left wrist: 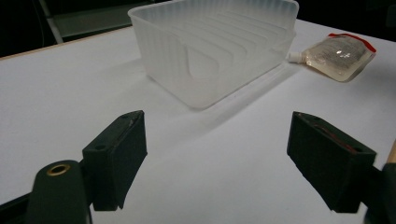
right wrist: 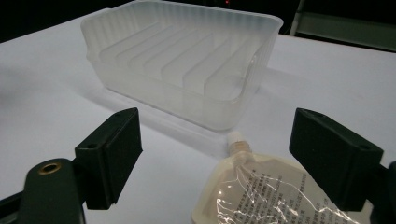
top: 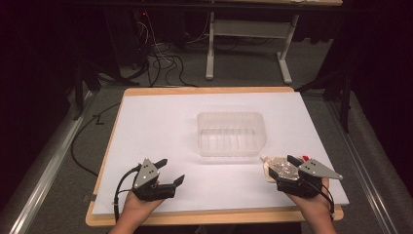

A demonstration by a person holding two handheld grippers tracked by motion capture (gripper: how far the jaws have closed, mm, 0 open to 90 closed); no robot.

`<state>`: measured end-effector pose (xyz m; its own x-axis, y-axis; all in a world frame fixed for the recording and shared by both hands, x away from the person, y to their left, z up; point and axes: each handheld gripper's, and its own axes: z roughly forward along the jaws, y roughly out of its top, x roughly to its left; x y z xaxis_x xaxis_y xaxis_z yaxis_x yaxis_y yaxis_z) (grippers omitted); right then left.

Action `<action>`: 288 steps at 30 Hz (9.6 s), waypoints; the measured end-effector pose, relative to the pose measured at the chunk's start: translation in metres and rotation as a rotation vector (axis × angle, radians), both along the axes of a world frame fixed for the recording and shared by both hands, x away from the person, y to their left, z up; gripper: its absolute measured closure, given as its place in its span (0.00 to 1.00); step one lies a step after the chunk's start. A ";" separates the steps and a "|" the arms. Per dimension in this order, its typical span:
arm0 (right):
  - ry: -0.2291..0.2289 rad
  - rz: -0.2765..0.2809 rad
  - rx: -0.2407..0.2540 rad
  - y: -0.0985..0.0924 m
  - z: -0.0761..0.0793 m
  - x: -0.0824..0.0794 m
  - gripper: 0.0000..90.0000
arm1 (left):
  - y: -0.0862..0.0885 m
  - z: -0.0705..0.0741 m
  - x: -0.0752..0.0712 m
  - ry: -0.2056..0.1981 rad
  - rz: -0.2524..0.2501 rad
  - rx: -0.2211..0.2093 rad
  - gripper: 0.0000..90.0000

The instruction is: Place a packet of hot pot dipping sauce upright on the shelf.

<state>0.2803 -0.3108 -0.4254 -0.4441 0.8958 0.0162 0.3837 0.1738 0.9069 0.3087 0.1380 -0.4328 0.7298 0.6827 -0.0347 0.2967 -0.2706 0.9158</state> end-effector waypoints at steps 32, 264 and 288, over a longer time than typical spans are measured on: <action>-0.019 0.008 0.031 -0.007 -0.004 -0.001 0.21 | -0.003 -0.003 0.000 -0.012 -0.007 0.005 0.21; 0.023 -0.122 0.154 -0.054 0.004 -0.006 1.00 | -0.012 -0.009 -0.002 0.015 -0.108 0.099 0.20; -0.098 -0.112 0.187 -0.025 0.035 -0.008 1.00 | -0.008 -0.007 -0.003 -0.021 -0.062 0.057 0.19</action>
